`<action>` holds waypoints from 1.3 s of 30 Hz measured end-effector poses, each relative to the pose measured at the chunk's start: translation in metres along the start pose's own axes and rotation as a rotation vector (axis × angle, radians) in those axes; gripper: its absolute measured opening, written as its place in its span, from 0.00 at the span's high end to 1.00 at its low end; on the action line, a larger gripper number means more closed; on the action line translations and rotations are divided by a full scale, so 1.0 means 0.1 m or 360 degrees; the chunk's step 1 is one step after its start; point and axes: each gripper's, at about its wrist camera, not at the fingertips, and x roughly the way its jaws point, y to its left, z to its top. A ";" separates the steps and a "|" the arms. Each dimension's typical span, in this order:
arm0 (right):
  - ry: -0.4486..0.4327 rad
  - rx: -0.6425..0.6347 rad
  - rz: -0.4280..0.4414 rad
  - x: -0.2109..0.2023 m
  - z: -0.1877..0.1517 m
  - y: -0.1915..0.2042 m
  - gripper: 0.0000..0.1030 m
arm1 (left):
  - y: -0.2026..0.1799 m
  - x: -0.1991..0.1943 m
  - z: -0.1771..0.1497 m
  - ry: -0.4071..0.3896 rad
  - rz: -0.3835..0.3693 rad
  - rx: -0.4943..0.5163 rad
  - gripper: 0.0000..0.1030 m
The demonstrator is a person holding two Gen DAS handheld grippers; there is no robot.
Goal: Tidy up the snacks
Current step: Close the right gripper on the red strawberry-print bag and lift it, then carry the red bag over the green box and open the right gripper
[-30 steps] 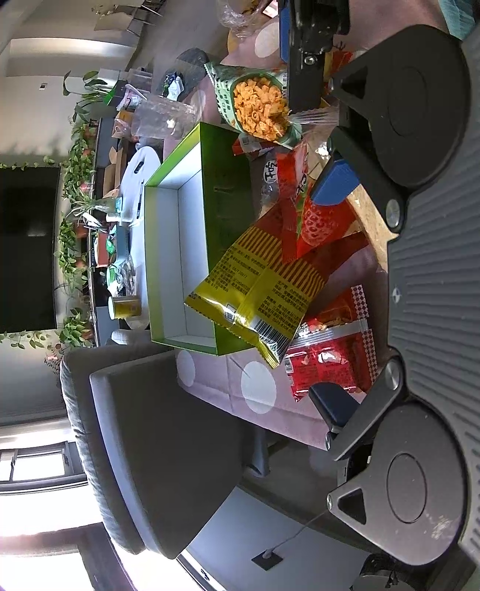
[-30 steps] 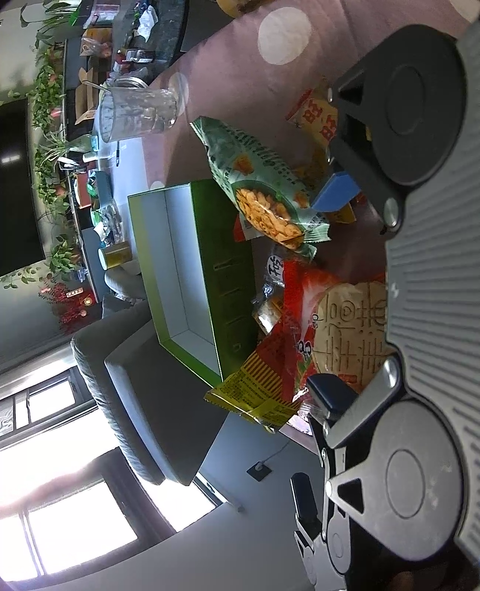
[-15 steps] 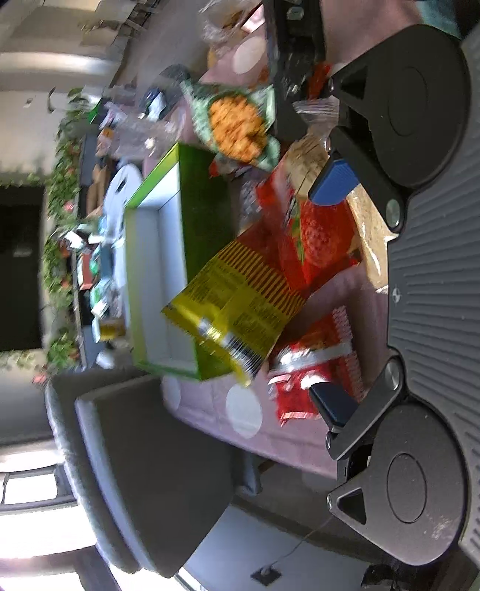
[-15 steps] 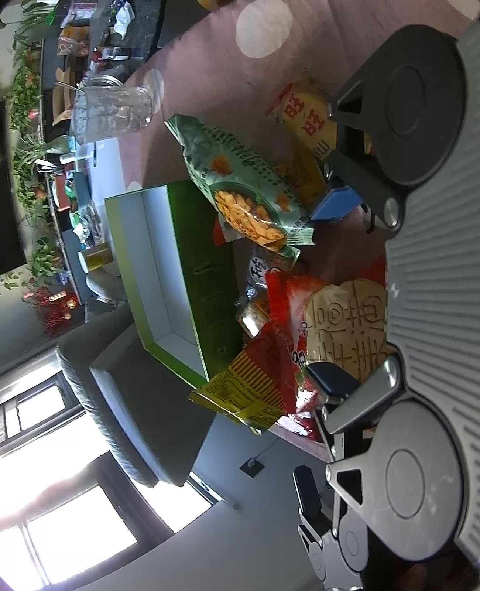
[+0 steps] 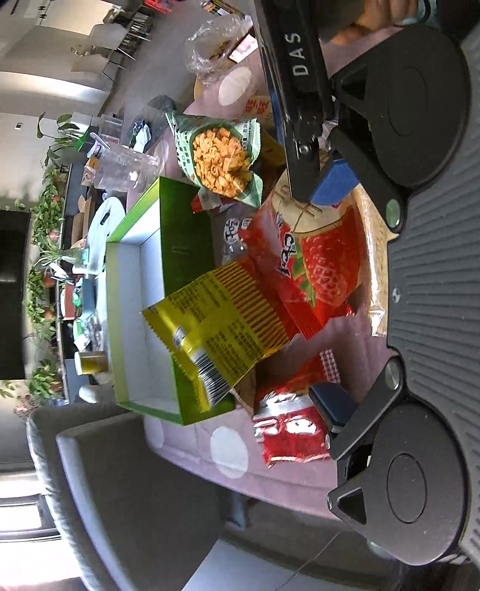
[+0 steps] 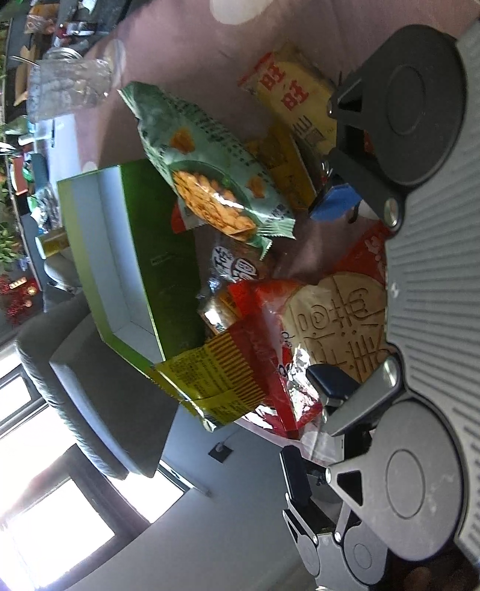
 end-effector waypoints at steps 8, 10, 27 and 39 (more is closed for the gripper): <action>0.0084 -0.0013 0.0034 0.12 0.06 -0.07 0.23 | 0.07 0.12 0.00 0.0141 -0.0143 -0.0118 0.00; 0.0104 -0.0007 0.0043 0.14 0.07 -0.09 0.23 | 0.09 0.17 0.00 0.0161 -0.0176 -0.0137 0.01; 0.0214 -0.0036 0.0214 0.23 0.15 0.07 0.67 | 0.05 0.19 0.03 0.0169 -0.0395 -0.0156 0.47; -0.0194 -0.0128 0.0247 -0.39 0.57 0.44 0.70 | 0.04 -0.33 0.68 -0.0263 -0.0350 0.0025 0.47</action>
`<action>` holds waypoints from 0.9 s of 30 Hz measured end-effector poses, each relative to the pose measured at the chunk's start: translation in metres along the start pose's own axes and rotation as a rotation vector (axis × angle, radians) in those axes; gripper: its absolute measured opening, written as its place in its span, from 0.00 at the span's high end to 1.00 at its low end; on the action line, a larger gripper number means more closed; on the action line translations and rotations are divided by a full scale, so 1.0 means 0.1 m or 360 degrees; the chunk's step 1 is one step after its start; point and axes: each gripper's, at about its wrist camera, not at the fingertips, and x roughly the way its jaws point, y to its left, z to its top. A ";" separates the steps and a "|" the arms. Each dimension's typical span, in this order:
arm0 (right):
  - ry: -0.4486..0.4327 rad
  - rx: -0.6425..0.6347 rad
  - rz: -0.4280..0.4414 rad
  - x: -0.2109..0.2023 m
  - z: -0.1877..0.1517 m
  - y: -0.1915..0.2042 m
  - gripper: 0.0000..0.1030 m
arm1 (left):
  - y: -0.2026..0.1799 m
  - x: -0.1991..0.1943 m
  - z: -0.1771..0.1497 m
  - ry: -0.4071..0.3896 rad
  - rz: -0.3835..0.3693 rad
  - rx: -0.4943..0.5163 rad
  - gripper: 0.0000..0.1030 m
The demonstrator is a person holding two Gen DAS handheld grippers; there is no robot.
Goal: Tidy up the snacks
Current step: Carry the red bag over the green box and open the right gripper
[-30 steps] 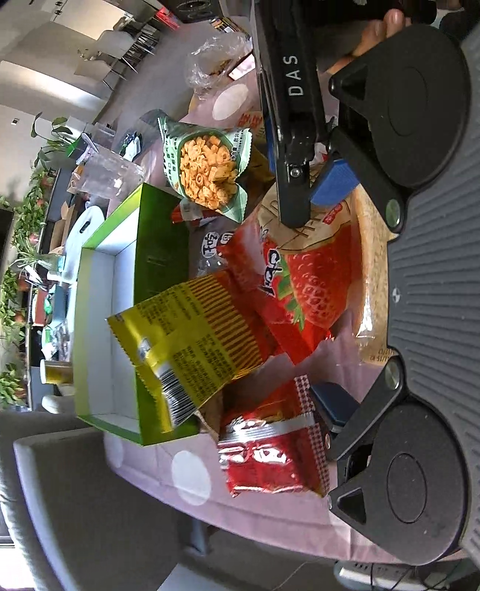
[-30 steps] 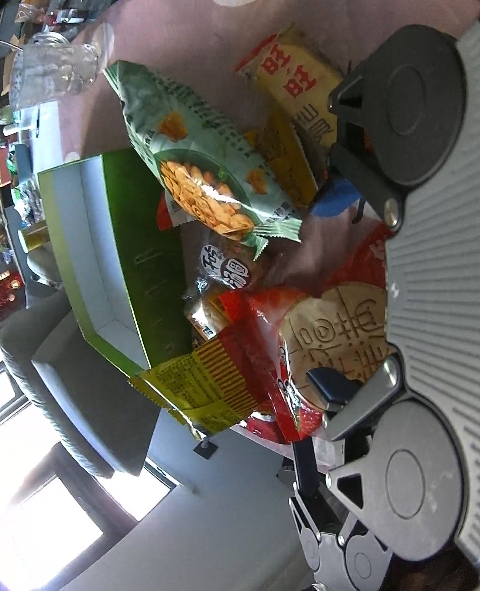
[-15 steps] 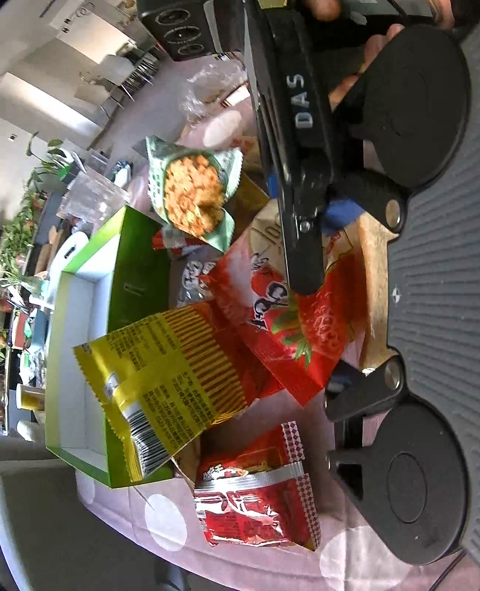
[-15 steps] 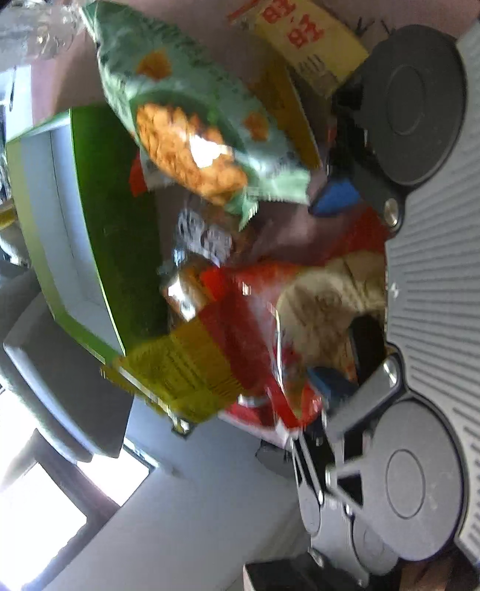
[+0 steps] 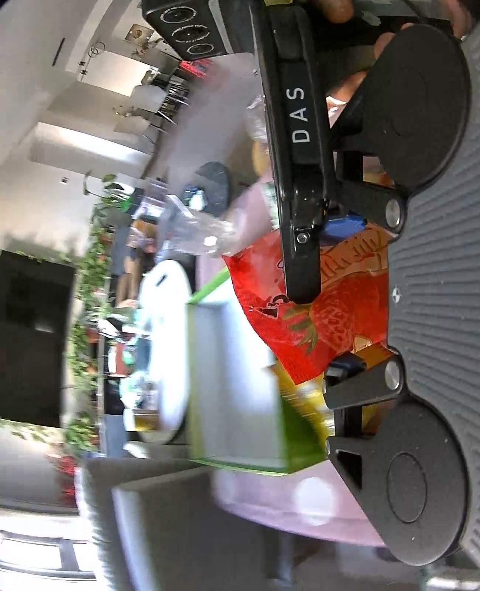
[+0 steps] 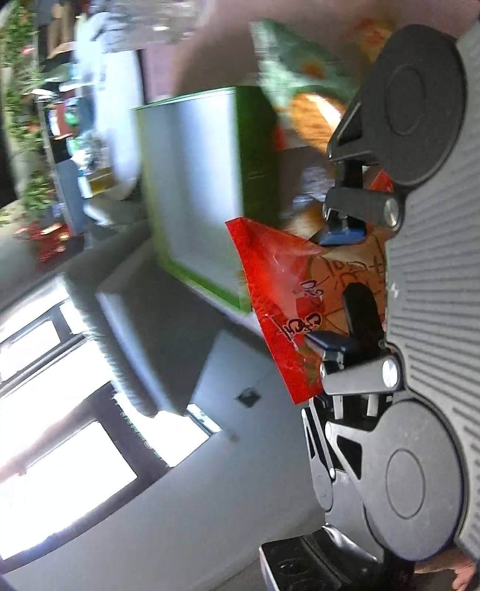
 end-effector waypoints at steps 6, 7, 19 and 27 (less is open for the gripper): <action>-0.0155 -0.0025 -0.0027 0.09 0.32 0.00 0.70 | 0.16 0.18 0.40 -0.0058 -0.0003 -0.0001 0.47; -0.0167 -0.0017 -0.0027 0.11 0.37 -0.03 0.70 | 0.18 0.22 0.46 -0.0063 0.0005 0.0009 0.46; -0.0335 0.0148 0.0019 0.53 0.86 -0.20 0.70 | 0.52 0.68 0.96 -0.0068 0.0138 0.0187 0.46; -0.0305 0.0307 0.0014 0.99 0.96 -0.39 0.70 | 0.90 1.18 0.99 0.0060 0.0174 0.0248 0.44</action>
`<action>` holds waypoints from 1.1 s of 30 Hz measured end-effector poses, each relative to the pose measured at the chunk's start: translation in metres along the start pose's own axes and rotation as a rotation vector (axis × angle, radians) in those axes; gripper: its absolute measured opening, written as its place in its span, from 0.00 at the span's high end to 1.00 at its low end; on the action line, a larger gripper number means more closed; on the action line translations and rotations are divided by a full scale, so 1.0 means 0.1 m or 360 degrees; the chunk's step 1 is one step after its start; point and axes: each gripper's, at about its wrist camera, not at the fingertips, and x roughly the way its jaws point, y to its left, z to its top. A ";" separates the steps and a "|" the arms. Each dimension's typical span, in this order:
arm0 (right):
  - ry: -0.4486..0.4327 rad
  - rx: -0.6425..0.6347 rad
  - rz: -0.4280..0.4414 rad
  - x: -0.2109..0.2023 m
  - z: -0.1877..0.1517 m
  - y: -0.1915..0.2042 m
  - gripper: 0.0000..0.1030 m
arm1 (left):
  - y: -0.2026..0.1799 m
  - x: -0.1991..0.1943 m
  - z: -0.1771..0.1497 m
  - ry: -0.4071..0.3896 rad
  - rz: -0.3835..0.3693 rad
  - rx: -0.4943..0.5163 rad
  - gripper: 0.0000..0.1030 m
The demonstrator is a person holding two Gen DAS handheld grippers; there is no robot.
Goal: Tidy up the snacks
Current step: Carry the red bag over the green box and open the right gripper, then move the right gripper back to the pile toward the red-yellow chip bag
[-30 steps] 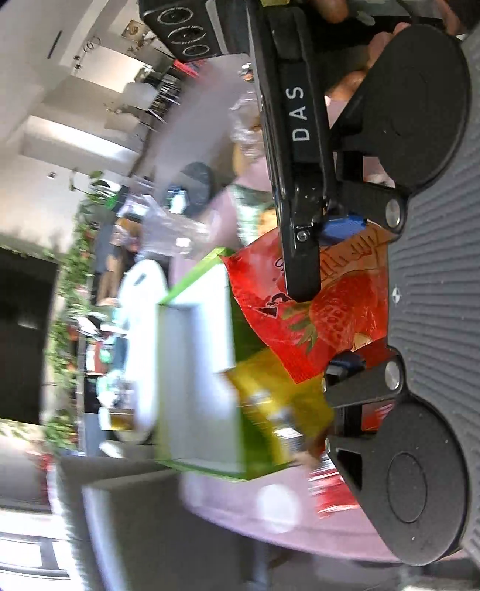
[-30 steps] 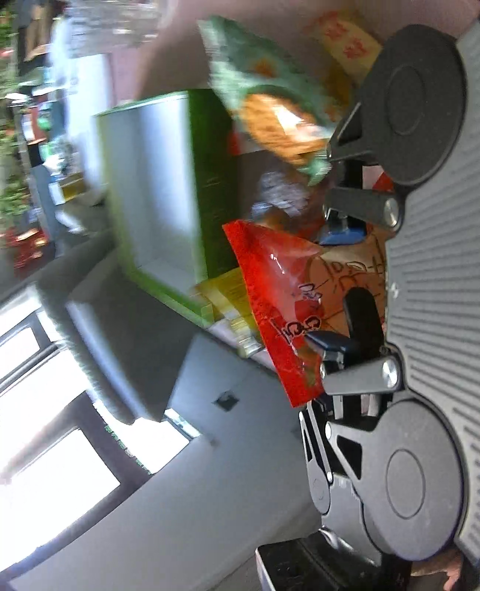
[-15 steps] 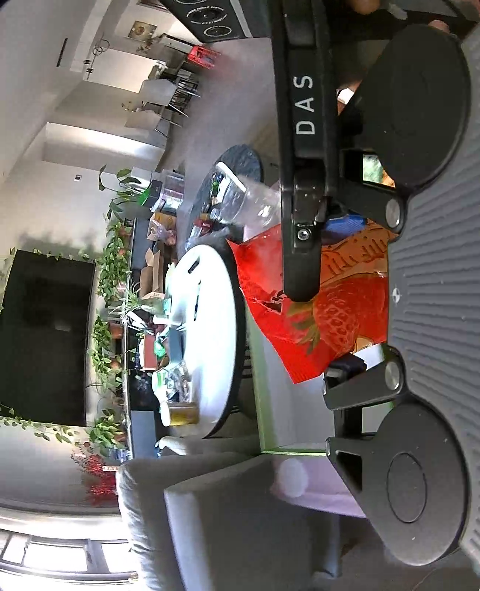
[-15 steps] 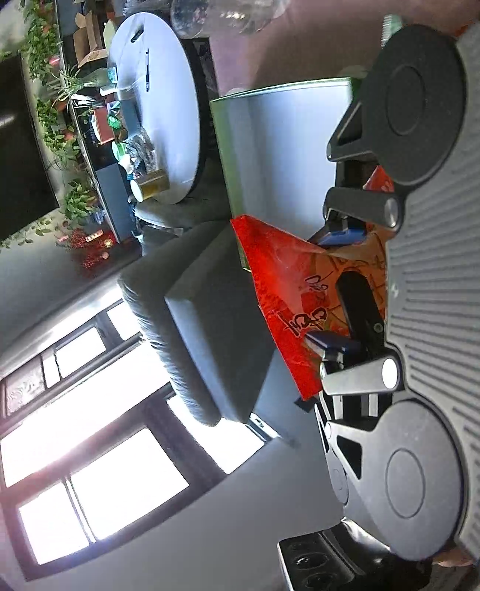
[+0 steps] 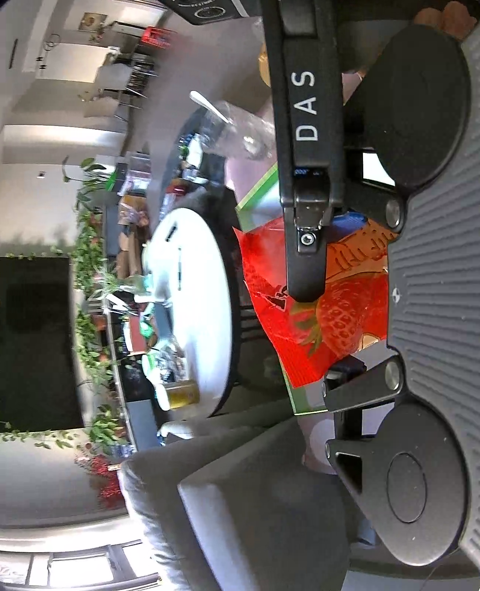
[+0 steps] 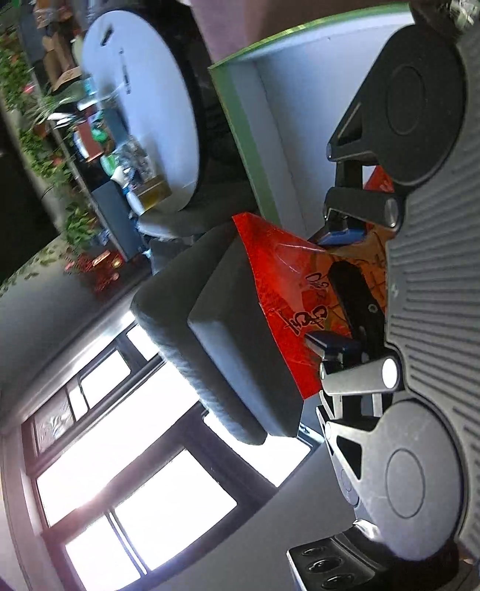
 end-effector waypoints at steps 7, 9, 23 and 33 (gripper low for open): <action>0.0104 0.0057 -0.0088 0.28 -0.09 -0.08 0.70 | 0.17 0.32 -0.17 0.0137 -0.0034 -0.0033 0.44; 0.0170 0.0074 -0.0122 0.35 -0.14 -0.11 0.69 | 0.18 0.39 -0.24 0.0193 -0.0035 -0.0031 0.43; 0.0304 -0.0060 -0.0164 0.21 -0.28 -0.03 0.52 | 0.21 0.00 -0.49 0.0131 0.0107 -0.0084 0.17; 0.0137 -0.0045 -0.0137 -0.48 -0.35 -0.04 0.45 | -0.16 -0.49 -0.67 0.0070 -0.0141 -0.0080 0.15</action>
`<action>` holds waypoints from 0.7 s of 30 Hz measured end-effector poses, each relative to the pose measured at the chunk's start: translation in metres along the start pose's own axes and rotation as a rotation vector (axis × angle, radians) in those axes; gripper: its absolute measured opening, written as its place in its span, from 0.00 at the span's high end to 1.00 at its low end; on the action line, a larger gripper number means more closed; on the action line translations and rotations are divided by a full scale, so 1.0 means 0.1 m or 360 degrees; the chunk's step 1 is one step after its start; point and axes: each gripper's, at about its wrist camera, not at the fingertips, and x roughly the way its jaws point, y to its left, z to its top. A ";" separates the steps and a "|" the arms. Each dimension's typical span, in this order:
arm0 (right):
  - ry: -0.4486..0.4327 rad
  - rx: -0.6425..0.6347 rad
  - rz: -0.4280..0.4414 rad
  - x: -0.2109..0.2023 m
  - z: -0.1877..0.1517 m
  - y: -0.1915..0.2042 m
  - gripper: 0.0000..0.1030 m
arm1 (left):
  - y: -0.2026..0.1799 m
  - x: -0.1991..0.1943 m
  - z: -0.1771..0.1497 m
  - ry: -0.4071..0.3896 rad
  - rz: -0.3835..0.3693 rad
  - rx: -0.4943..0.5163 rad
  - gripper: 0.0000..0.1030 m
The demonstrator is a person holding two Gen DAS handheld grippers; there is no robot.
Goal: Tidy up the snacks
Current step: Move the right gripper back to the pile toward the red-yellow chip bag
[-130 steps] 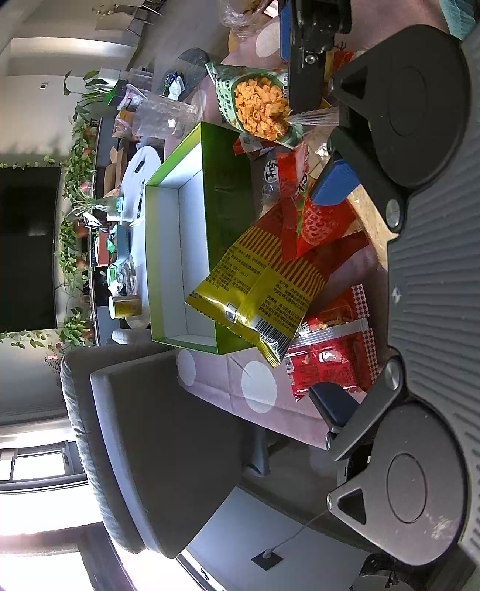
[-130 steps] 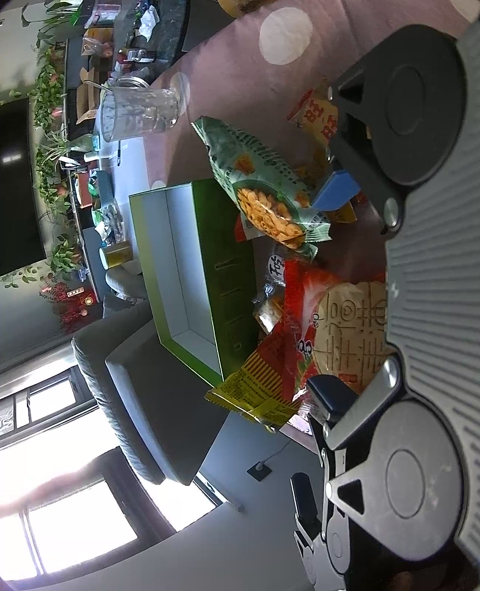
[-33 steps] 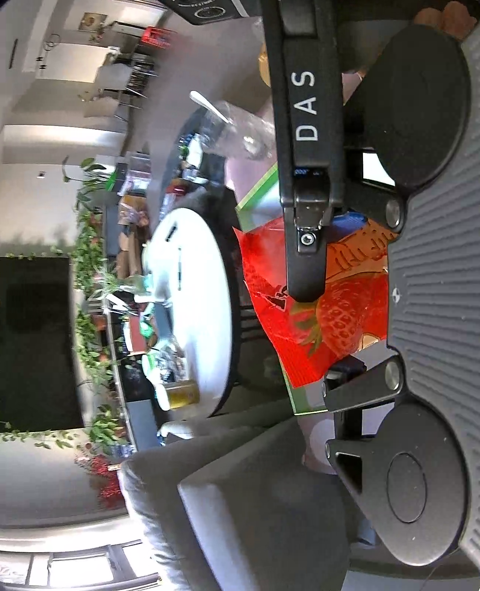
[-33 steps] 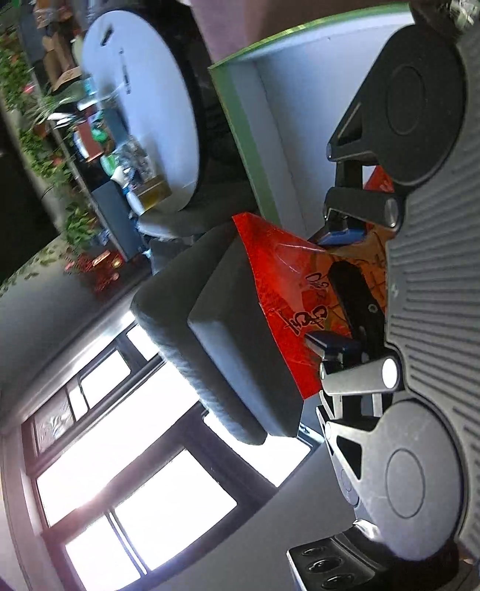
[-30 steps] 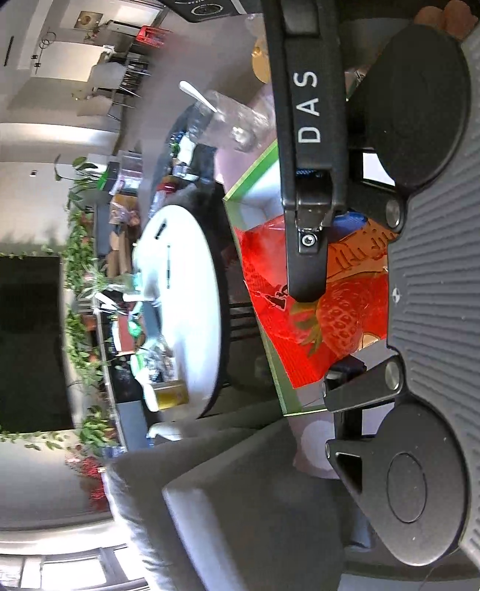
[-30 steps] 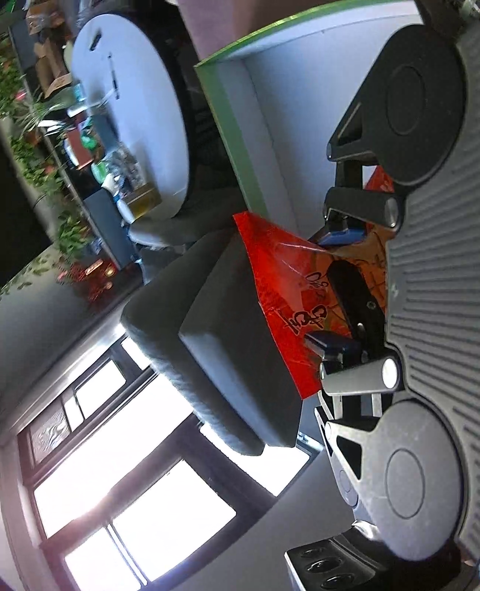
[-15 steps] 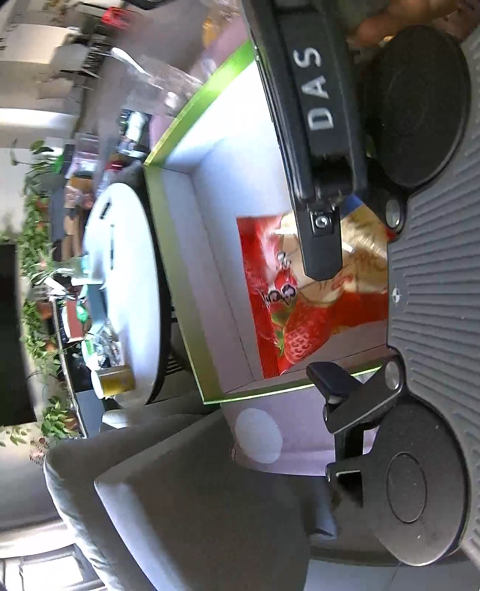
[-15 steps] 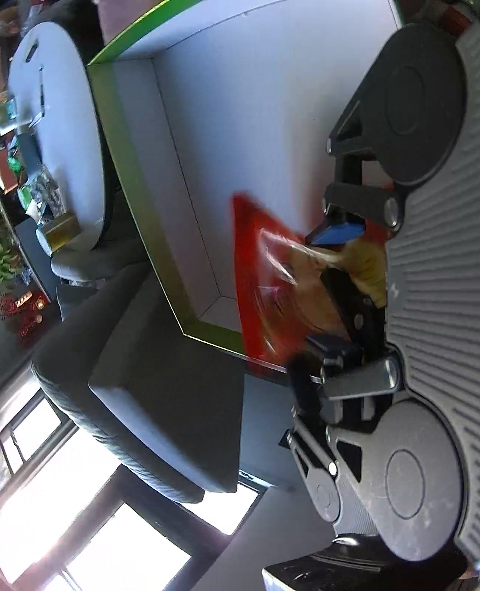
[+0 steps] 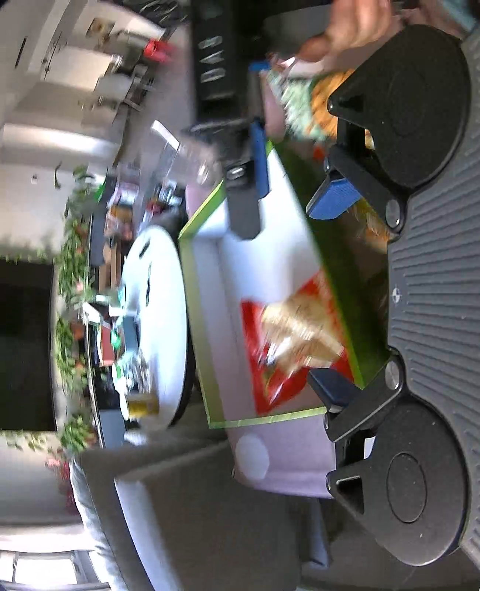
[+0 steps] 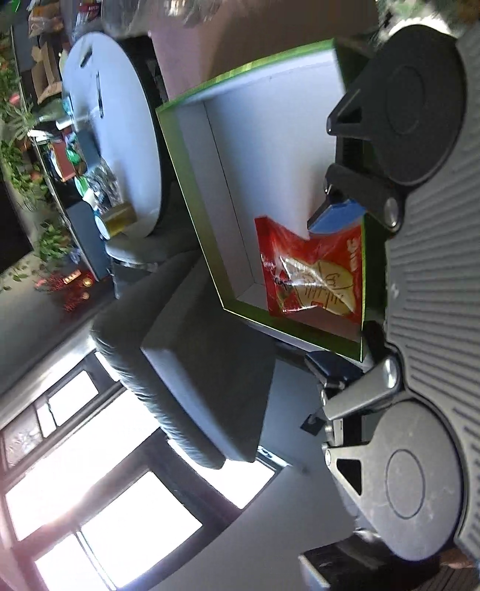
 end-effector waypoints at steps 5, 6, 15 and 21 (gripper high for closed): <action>-0.0027 -0.0029 -0.0009 -0.20 -0.06 0.03 0.41 | -0.19 -0.14 -0.14 -0.0018 -0.0146 0.0011 0.15; -0.0030 -0.0043 -0.0016 -0.24 -0.09 0.03 0.40 | -0.23 -0.15 -0.16 0.0002 -0.0150 0.0031 0.15; -0.0008 -0.0072 -0.0049 -0.41 -0.33 -0.01 0.39 | -0.37 -0.40 -0.28 -0.0043 -0.0127 0.0054 0.15; 0.0012 -0.0060 -0.0080 -0.49 -0.44 -0.10 0.36 | -0.61 -0.40 -0.48 0.0054 -0.0235 0.0131 0.14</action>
